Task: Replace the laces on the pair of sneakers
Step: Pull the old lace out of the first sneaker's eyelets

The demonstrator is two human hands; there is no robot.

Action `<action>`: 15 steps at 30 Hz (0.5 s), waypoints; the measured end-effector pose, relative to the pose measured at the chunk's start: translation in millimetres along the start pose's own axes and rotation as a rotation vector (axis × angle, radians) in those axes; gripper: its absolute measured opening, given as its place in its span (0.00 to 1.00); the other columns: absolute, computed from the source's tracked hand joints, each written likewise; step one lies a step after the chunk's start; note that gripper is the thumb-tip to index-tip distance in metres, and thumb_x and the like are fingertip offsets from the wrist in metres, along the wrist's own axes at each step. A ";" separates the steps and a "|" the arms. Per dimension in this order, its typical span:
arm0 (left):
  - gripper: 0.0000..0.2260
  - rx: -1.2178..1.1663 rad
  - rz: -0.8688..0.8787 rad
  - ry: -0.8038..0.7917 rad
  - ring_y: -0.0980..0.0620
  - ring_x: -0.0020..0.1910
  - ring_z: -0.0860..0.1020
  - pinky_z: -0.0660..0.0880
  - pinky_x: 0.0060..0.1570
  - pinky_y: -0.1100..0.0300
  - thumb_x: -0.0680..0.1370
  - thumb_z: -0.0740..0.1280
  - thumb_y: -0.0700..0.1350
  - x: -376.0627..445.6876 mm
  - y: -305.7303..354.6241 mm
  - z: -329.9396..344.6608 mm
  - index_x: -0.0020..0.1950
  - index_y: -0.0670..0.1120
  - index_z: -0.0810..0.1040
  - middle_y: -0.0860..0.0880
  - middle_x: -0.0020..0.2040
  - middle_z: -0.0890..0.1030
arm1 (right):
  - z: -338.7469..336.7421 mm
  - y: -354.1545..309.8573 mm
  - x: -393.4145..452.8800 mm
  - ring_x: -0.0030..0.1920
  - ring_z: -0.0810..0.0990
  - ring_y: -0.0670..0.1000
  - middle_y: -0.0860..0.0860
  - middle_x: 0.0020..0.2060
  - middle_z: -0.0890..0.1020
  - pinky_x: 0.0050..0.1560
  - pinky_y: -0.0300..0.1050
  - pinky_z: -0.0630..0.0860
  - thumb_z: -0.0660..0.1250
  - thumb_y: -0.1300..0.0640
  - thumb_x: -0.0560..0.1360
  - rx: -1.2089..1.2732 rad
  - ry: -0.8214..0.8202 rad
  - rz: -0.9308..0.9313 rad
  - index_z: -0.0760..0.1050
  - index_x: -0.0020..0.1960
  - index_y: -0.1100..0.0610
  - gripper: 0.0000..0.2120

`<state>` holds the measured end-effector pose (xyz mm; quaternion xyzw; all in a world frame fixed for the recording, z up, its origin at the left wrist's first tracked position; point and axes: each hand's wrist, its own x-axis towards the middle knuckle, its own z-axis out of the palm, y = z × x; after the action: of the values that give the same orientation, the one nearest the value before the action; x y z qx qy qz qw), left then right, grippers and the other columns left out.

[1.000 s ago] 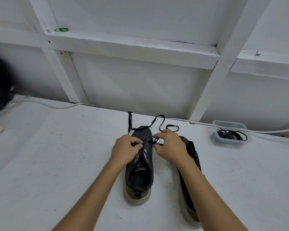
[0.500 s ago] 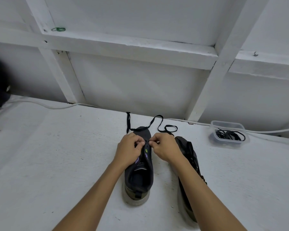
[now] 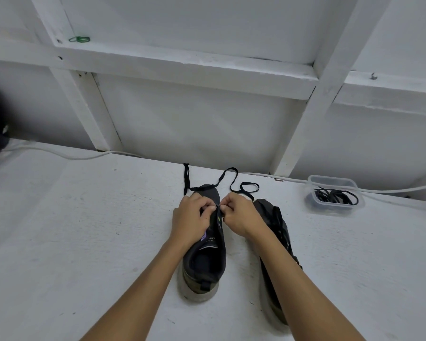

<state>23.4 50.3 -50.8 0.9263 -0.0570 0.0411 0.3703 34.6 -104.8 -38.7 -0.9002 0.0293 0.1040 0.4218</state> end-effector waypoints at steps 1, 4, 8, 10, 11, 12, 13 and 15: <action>0.04 0.021 0.001 -0.001 0.54 0.51 0.73 0.74 0.50 0.49 0.80 0.67 0.48 0.3 -0.5 -0.3 0.48 0.51 0.81 0.57 0.46 0.77 | -0.1 0.0 1.0 0.45 0.81 0.49 0.47 0.42 0.82 0.47 0.41 0.79 0.66 0.60 0.79 0.028 -0.014 0.012 0.75 0.43 0.48 0.09; 0.04 0.086 0.015 -0.010 0.53 0.51 0.73 0.73 0.50 0.50 0.80 0.67 0.48 0.7 -2.2 -1.9 0.47 0.51 0.81 0.58 0.45 0.76 | -1.4 0.6 1.0 0.50 0.83 0.51 0.50 0.46 0.85 0.57 0.50 0.80 0.68 0.59 0.79 0.086 -0.042 0.030 0.76 0.44 0.48 0.08; 0.05 0.024 0.007 0.007 0.53 0.50 0.73 0.73 0.50 0.50 0.79 0.68 0.47 0.2 -2.8 0.3 0.48 0.49 0.82 0.57 0.45 0.78 | -1.6 2.7 0.4 0.45 0.82 0.49 0.47 0.43 0.84 0.53 0.48 0.80 0.67 0.58 0.79 0.074 -0.032 0.010 0.75 0.43 0.47 0.08; 0.05 -0.035 -0.006 0.012 0.52 0.50 0.74 0.74 0.51 0.50 0.79 0.68 0.46 0.1 -2.9 1.8 0.48 0.47 0.83 0.55 0.45 0.80 | -0.6 3.2 -0.3 0.43 0.81 0.47 0.46 0.41 0.84 0.50 0.44 0.79 0.67 0.58 0.79 0.085 -0.029 0.016 0.75 0.43 0.48 0.08; 0.05 -0.040 -0.007 0.007 0.52 0.51 0.74 0.74 0.52 0.50 0.79 0.68 0.46 0.7 -3.0 2.5 0.49 0.47 0.83 0.55 0.46 0.81 | -0.2 3.7 -0.4 0.41 0.80 0.45 0.45 0.40 0.83 0.47 0.42 0.77 0.67 0.58 0.79 0.089 -0.025 0.021 0.75 0.43 0.48 0.08; 0.05 -0.047 -0.013 0.001 0.51 0.51 0.75 0.74 0.52 0.50 0.79 0.68 0.46 1.1 -3.6 3.2 0.49 0.47 0.84 0.55 0.46 0.81 | 0.6 4.2 -0.5 0.39 0.79 0.43 0.43 0.38 0.83 0.45 0.39 0.75 0.67 0.58 0.79 0.097 -0.023 0.029 0.75 0.43 0.48 0.08; 0.05 -0.068 -0.025 -0.004 0.51 0.52 0.75 0.74 0.53 0.51 0.80 0.68 0.46 1.2 -4.3 3.7 0.49 0.48 0.84 0.56 0.46 0.81 | 1.6 4.5 -0.7 0.37 0.79 0.42 0.43 0.37 0.83 0.43 0.37 0.73 0.67 0.58 0.79 0.114 -0.023 0.042 0.76 0.44 0.48 0.07; 0.05 -0.142 -0.072 -0.019 0.52 0.53 0.75 0.73 0.56 0.52 0.80 0.68 0.46 0.2 -6.1 3.4 0.50 0.49 0.84 0.57 0.46 0.81 | 3.8 4.6 -0.5 0.38 0.79 0.42 0.44 0.37 0.84 0.44 0.37 0.75 0.68 0.58 0.79 0.169 -0.015 0.069 0.77 0.44 0.49 0.06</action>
<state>24.5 52.3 -57.5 0.8995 -0.0301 0.0148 0.4357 32.9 -104.8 -44.4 -0.8591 0.0655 0.1225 0.4926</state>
